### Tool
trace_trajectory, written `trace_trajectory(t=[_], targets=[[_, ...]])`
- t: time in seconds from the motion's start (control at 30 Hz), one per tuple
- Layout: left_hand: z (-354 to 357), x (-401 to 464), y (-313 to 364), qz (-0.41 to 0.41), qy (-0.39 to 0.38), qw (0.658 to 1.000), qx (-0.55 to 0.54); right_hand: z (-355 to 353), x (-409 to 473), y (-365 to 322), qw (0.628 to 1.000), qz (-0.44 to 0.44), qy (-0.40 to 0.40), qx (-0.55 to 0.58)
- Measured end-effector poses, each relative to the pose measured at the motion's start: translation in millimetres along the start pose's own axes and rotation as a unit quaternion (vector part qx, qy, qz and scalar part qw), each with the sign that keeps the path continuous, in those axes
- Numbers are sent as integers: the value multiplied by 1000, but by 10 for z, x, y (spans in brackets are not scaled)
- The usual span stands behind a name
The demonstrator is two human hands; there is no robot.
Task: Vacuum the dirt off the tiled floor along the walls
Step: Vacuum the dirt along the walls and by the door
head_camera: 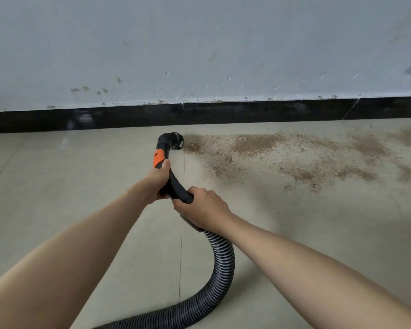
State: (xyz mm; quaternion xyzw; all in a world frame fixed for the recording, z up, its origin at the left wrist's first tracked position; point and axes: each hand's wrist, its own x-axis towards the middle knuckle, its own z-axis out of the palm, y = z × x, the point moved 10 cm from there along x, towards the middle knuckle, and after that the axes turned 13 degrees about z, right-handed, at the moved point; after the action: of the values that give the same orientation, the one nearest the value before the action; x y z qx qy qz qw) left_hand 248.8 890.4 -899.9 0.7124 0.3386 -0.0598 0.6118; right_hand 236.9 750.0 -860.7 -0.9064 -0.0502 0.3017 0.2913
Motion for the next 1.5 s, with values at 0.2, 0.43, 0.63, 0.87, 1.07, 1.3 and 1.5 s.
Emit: trace_trajectory(t=[0.2,0.43,0.63,0.87,1.07,1.3,1.5], targets=[[19,75,52,-5,-2,1000,7,-21,44,-58,1000,1,3,-1],[-24,180,125,1,0,1000,16,-75,157,-132,1000,-1,-5,1],[174,250,126,14,-8,999,31,-111,204,89,1000,15,8,12],[569,236,159,20,-43,998,32,-235,175,396,998,37,42,26],[925,212,180,17,-69,997,16,-438,142,651,997,53,62,16],[1421,193,287,40,-101,994,19,-667,92,1013,992,90,86,33],[1837,176,348,55,-129,989,48,-876,44,1325,987,111,105,48]])
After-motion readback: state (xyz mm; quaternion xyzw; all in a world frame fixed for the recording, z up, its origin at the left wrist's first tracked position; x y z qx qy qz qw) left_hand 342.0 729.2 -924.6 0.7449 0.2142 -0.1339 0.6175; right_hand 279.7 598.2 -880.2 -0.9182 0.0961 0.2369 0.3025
